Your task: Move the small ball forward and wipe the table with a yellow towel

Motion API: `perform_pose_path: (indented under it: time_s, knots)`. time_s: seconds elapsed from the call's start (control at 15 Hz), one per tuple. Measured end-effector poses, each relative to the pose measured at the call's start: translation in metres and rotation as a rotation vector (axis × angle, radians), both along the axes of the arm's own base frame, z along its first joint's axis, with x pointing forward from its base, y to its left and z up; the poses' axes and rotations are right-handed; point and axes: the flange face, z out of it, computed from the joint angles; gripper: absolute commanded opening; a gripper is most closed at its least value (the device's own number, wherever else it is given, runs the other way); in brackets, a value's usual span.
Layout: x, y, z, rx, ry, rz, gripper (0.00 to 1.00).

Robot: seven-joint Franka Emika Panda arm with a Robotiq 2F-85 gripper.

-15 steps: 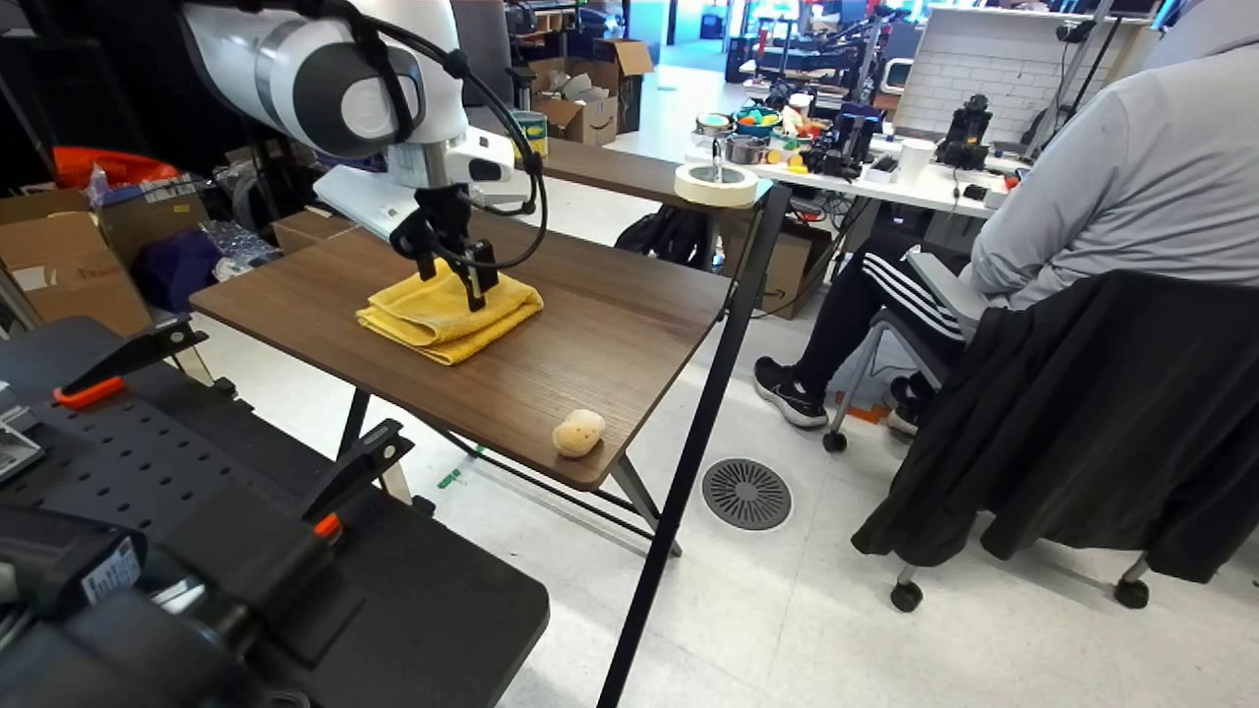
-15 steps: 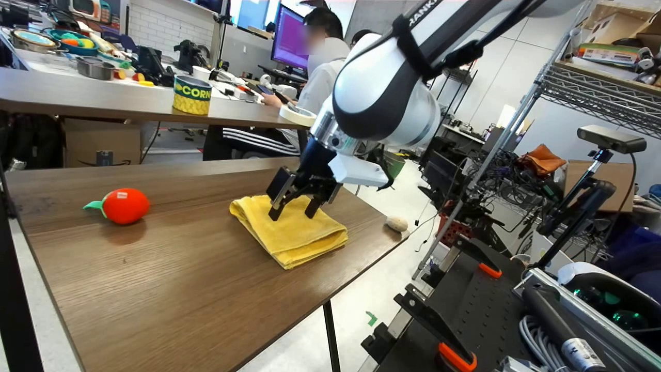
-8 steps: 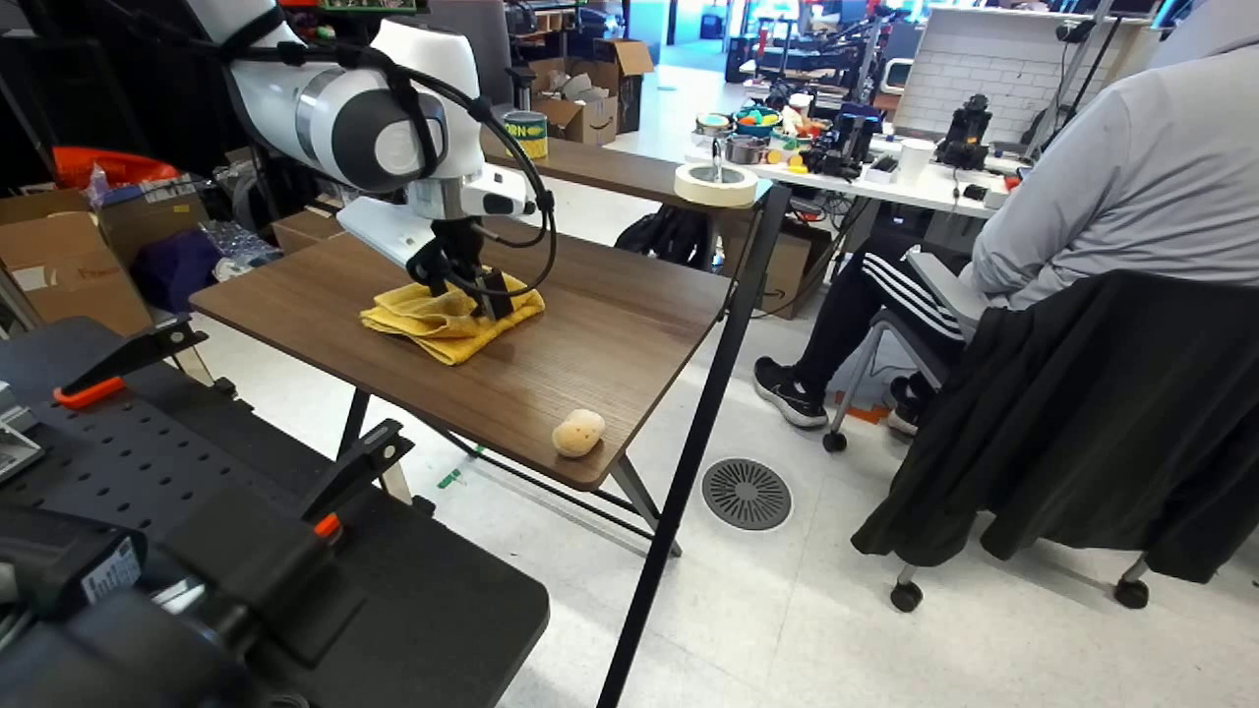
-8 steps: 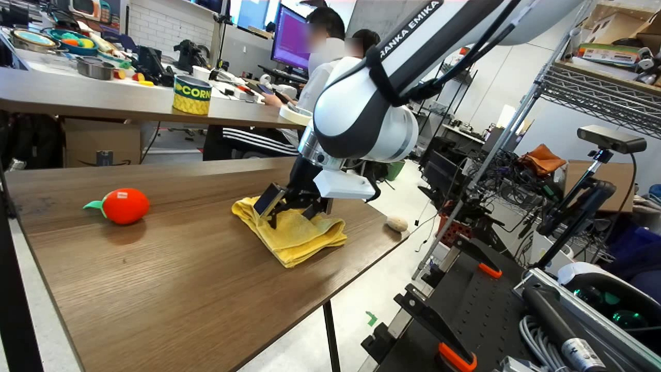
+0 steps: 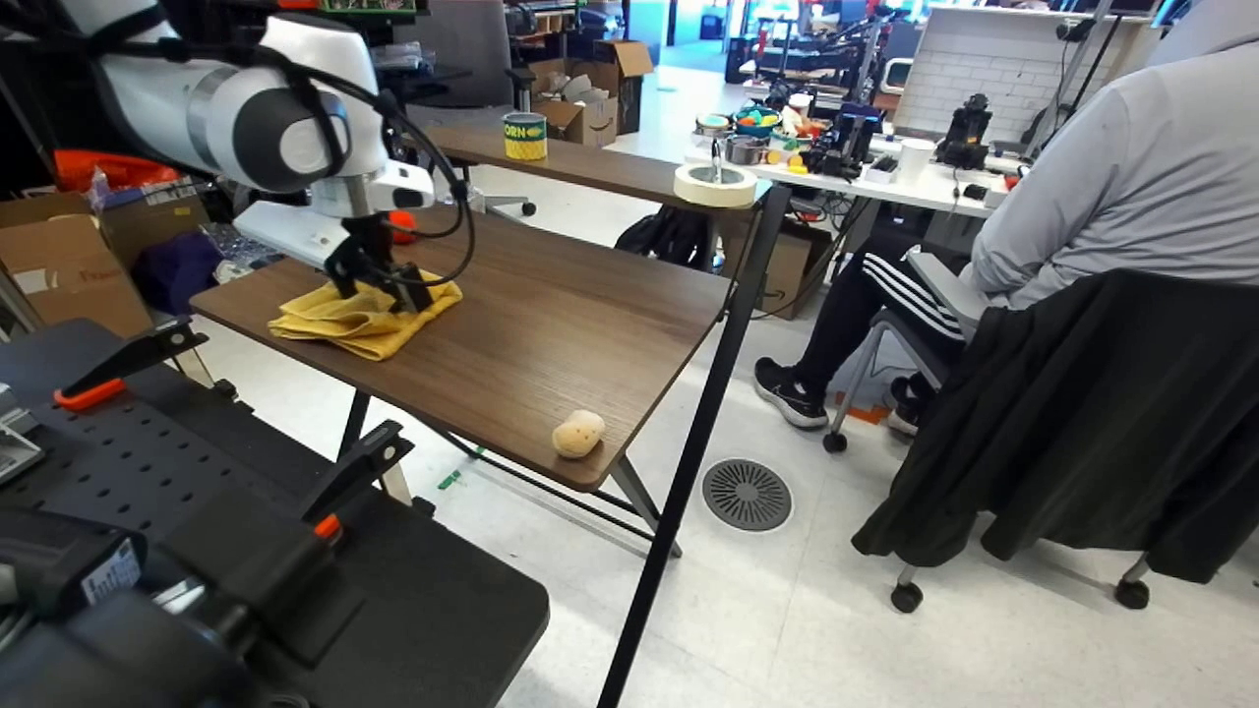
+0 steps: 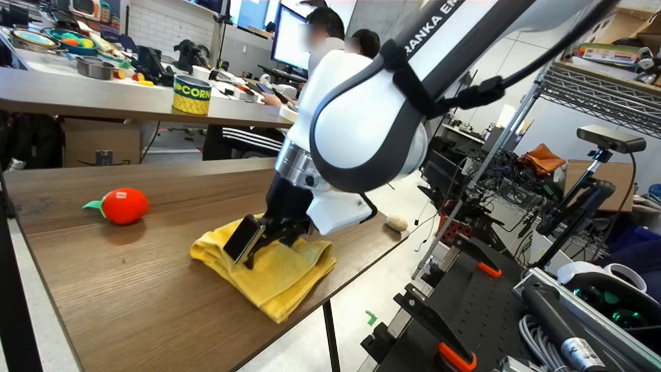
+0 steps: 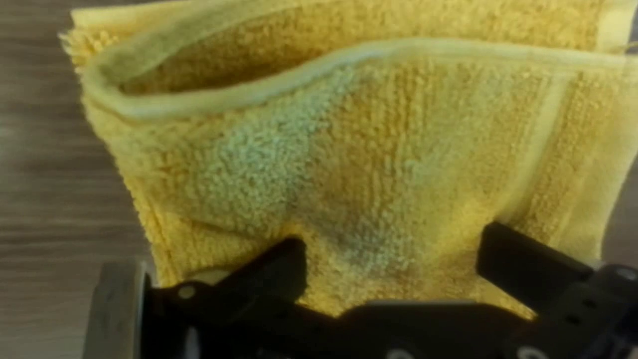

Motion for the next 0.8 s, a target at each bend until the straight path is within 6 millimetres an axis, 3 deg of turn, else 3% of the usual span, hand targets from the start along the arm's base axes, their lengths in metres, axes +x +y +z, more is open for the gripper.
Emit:
perform_pose_path:
  time_s: [0.27, 0.4, 0.6, 0.67, 0.8]
  knots:
    - [-0.058, 0.087, -0.001, 0.02, -0.085, 0.188, 1.0]
    - [-0.071, 0.105, -0.001, 0.019, -0.129, 0.232, 1.0]
    - [-0.06, 0.086, 0.001, -0.004, -0.18, 0.21, 1.0]
    - [-0.05, 0.067, 0.002, -0.021, -0.19, 0.182, 1.0]
    - [-0.027, 0.01, 0.002, -0.068, -0.203, 0.098, 1.0]
